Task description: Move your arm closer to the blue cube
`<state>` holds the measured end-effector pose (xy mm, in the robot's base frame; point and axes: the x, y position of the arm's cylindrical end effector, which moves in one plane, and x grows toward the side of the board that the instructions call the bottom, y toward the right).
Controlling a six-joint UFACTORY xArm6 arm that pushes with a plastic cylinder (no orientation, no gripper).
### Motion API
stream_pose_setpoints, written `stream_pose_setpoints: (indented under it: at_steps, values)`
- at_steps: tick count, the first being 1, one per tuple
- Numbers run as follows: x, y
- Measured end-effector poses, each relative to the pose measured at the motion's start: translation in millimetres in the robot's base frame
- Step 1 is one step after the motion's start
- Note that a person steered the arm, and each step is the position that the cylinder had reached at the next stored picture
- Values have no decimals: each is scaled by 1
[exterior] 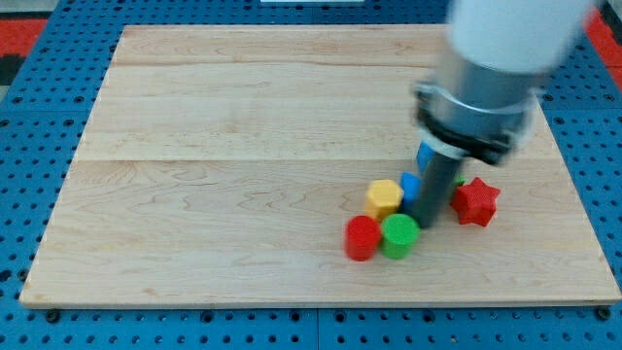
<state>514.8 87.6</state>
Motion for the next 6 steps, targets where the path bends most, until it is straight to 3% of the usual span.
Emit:
stream_pose_setpoints:
  at_steps: [1, 2, 4, 5, 6]
  values:
    - [-39, -55]
    - [-36, -50]
    - [-104, -88]
    - [-177, -10]
    - [-189, 106]
